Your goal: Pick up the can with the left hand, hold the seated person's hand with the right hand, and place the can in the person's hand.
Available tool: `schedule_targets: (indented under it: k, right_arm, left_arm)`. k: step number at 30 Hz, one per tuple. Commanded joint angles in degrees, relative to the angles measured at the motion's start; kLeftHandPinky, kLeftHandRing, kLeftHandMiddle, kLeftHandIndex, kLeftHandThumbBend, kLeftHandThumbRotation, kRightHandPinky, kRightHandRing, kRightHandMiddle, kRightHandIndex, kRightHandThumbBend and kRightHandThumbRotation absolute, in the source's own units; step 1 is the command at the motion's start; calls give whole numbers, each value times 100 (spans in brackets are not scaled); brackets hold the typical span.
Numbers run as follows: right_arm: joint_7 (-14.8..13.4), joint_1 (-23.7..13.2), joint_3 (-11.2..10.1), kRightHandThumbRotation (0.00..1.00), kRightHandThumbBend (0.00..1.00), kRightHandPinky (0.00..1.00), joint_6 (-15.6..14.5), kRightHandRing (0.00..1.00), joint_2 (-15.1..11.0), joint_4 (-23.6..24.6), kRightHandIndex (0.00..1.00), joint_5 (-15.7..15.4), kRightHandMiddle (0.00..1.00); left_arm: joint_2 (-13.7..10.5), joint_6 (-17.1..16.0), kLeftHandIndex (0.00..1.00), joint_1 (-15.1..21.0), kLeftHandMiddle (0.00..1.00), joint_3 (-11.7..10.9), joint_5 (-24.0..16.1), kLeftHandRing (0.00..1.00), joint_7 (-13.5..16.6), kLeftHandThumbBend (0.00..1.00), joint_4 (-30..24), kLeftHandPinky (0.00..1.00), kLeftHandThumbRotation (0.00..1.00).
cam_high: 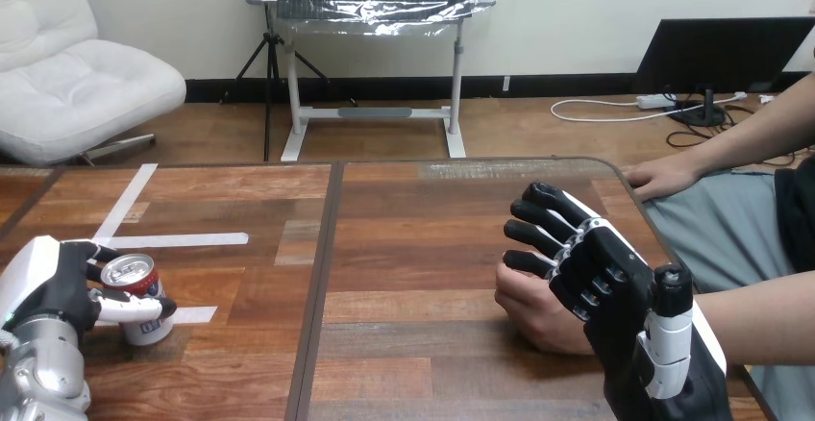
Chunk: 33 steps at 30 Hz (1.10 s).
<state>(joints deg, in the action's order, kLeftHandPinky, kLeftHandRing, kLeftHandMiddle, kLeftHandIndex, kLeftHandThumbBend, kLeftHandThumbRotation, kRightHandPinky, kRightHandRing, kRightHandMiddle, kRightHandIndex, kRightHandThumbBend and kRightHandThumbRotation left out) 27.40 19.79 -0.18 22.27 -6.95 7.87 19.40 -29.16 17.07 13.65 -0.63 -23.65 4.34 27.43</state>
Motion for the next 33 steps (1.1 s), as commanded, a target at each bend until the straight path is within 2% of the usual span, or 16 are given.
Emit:
schedule_targets:
  k: [1, 4, 9, 14, 33]
  right_arm:
    - [-17, -235, 23, 100, 94, 79, -15, 85, -15, 324, 86, 40, 86]
    - [-18, -236, 22, 100, 94, 79, -20, 85, -15, 326, 86, 40, 86]
    - [-27, -235, 23, 100, 94, 79, -26, 85, -12, 334, 87, 35, 86]
    - [-32, -233, 24, 100, 94, 80, -16, 85, -3, 339, 87, 31, 86]
    - [-37, -241, 11, 100, 94, 79, 1, 85, -4, 322, 87, 22, 86]
  left_arm:
    - [-147, -208, 59, 364, 56, 56, -156, 51, 219, 76, -212, 42, 0]
    - [-135, -266, 57, 362, 55, 47, -152, 49, 298, 75, -182, 40, 0]
    - [-106, -374, 54, 379, 48, 16, -109, 38, 432, 74, -78, 30, 0]
    - [-81, -333, 53, 373, 44, 15, -101, 33, 483, 73, -118, 25, 0]
    - [-90, -344, 51, 371, 44, 68, -125, 34, 555, 71, -91, 24, 0]
